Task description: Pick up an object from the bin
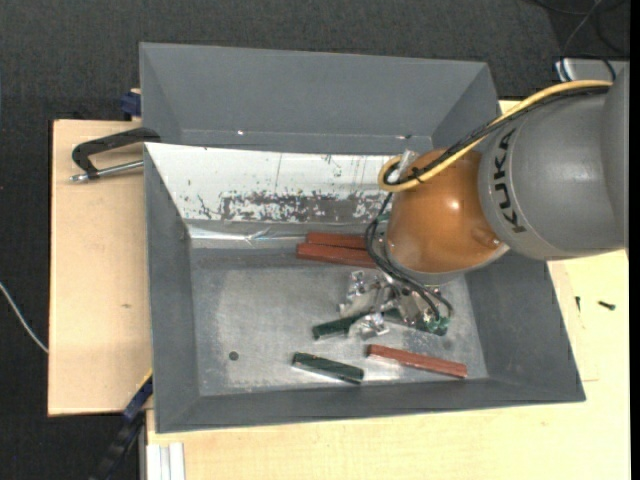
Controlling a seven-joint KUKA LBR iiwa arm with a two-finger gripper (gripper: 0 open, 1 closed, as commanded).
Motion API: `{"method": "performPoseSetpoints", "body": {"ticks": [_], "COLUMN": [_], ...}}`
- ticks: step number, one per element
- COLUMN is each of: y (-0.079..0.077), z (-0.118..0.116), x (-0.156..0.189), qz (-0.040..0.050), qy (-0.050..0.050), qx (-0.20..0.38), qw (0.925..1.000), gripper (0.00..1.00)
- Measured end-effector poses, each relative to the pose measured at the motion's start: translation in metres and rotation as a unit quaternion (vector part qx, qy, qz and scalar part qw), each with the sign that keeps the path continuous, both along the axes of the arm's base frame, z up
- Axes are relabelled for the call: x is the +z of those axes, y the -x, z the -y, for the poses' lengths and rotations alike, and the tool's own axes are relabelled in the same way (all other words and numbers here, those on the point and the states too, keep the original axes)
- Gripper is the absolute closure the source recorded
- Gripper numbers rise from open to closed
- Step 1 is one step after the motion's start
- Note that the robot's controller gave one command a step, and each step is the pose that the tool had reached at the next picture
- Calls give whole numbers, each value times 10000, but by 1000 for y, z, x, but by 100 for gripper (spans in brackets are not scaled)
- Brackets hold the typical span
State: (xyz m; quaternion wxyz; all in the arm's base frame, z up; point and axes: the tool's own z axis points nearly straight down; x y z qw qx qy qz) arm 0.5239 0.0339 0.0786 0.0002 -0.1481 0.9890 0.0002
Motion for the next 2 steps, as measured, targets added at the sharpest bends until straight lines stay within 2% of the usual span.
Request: {"method": "performPoseSetpoints", "body": {"ticks": [1,2], "y": [-73,-74], "z": [18,18], "x": [0,0], "qz": [-11,-3], "qy": [-28,-28], "qx": [867,864], "qw": [9962,9963], "gripper": [100,100]}}
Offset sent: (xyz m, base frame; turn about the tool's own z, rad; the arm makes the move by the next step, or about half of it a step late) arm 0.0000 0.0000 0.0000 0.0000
